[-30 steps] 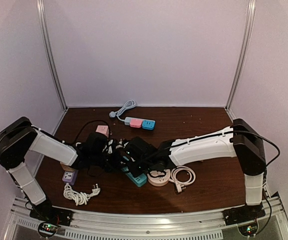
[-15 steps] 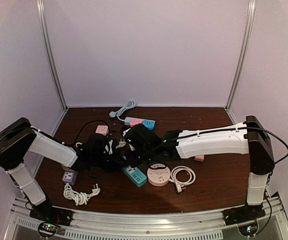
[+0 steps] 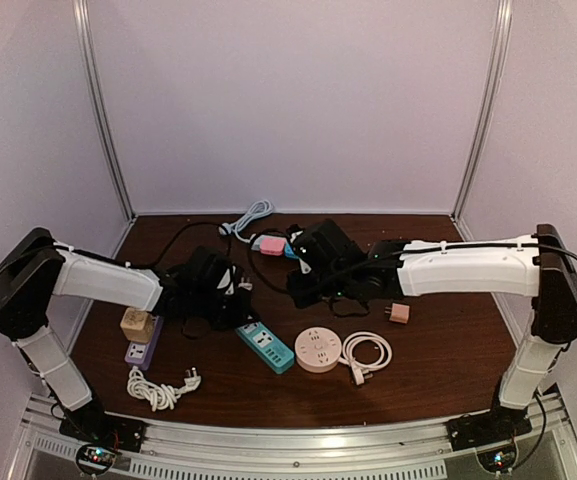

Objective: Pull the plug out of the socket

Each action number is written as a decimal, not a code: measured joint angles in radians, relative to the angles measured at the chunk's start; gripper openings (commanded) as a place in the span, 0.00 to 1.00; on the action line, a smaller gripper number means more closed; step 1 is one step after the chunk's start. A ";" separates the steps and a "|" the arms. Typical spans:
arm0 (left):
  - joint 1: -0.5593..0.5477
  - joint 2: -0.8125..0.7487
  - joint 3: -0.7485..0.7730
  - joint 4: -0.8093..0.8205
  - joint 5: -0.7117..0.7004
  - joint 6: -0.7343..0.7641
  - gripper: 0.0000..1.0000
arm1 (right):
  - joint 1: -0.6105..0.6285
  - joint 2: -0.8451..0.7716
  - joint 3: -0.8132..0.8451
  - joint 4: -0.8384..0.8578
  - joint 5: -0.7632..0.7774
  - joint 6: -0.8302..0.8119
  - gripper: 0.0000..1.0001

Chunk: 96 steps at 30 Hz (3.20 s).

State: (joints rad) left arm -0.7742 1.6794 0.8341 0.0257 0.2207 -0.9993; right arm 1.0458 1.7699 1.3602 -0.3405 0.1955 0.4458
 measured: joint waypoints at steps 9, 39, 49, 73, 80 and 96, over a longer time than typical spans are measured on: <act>-0.007 -0.075 0.149 -0.161 -0.045 0.142 0.03 | -0.119 -0.077 -0.214 0.069 -0.064 0.092 0.07; -0.007 -0.288 0.026 -0.333 -0.225 0.219 0.03 | -0.373 -0.076 -0.551 0.529 -0.427 0.261 0.14; -0.007 -0.299 0.026 -0.340 -0.233 0.219 0.03 | -0.374 -0.045 -0.554 0.532 -0.428 0.262 0.19; -0.007 -0.348 0.027 -0.388 -0.288 0.226 0.10 | -0.385 -0.050 -0.555 0.451 -0.400 0.256 0.48; -0.007 -0.437 0.031 -0.484 -0.385 0.232 0.27 | -0.385 -0.096 -0.555 0.407 -0.374 0.241 0.64; 0.147 -0.607 0.007 -0.800 -0.608 0.193 0.91 | -0.326 -0.140 -0.513 0.290 -0.284 0.185 0.91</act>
State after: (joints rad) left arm -0.6270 1.0721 0.8410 -0.7738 -0.3870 -0.8066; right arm 0.7197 1.6295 0.8467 -0.0509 -0.0887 0.6312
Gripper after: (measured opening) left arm 0.849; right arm 0.908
